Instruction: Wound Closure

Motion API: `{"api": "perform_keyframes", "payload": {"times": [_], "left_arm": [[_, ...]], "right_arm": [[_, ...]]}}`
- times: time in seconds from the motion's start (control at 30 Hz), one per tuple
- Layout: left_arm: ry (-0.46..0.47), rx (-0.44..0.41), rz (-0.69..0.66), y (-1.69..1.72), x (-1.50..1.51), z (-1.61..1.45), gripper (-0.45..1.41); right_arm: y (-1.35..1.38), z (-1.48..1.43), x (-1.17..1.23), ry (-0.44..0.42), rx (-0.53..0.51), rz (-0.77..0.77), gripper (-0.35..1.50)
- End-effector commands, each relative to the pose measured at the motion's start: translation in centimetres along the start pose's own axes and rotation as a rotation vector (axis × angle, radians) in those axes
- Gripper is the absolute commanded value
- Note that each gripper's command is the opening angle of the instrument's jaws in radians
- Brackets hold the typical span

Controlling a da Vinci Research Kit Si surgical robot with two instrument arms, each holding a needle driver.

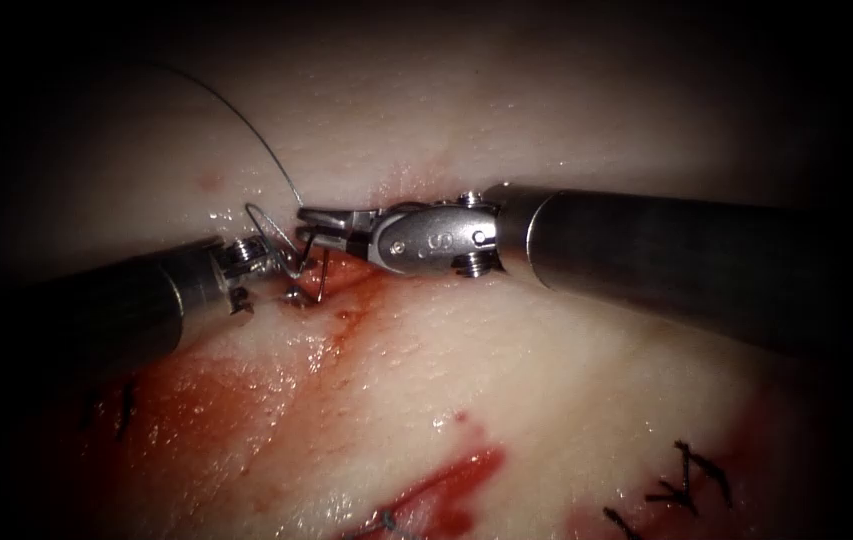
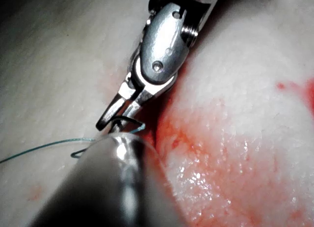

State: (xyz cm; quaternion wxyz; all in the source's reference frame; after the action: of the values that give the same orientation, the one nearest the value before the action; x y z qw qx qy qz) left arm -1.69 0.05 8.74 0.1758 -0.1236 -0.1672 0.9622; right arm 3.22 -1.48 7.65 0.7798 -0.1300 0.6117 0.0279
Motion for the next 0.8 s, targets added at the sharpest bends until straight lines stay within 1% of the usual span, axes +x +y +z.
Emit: {"api": "perform_keyframes", "payload": {"times": [0.03, 0.1, 0.17, 0.2, 0.3, 0.33, 0.53, 0.57, 0.73, 0.8], "left_arm": [[0.005, 0.002, 0.001, -0.06, 0.06, 0.04, 0.74], [0.005, 0.002, 0.001, -0.06, 0.06, 0.04, 0.72], [0.008, 0.003, -0.001, -0.04, 0.05, 0.03, 0.59], [0.02, 0.006, -0.002, 0.0, 0.05, 0.0, 0.49], [0.041, 0.013, -0.003, 0.05, 0.07, -0.04, 0.44], [0.065, 0.029, -0.003, 0.11, 0.1, -0.09, 0.34], [0.095, 0.045, 0.012, 0.23, 0.18, -0.2, 0.37], [0.102, 0.055, 0.012, 0.28, 0.21, -0.23, 0.34], [0.121, 0.078, 0.018, 0.4, 0.22, -0.3, 0.3], [0.118, 0.087, 0.02, 0.5, 0.22, -0.32, 0.27]], "right_arm": [[0.01, 0.12, -0.02, -0.002, 0.007, -0.002, -0.35], [0.01, 0.12, -0.02, -0.001, 0.012, -0.002, -0.35], [0.04, 0.1, -0.02, -0.003, 0.023, 0.0, -0.35], [0.08, 0.08, -0.05, -0.006, 0.029, 0.001, -0.35], [0.09, 0.09, -0.06, -0.005, 0.035, 0.006, -0.35], [0.11, 0.1, -0.08, -0.005, 0.04, 0.03, -0.35], [0.15, 0.11, -0.11, -0.007, 0.048, 0.053, -0.35], [0.16, 0.11, -0.12, -0.013, 0.058, 0.054, -0.35], [0.17, 0.12, -0.14, -0.02, 0.073, 0.059, -0.35], [0.19, 0.12, -0.15, -0.041, 0.098, 0.059, -0.35]]}}
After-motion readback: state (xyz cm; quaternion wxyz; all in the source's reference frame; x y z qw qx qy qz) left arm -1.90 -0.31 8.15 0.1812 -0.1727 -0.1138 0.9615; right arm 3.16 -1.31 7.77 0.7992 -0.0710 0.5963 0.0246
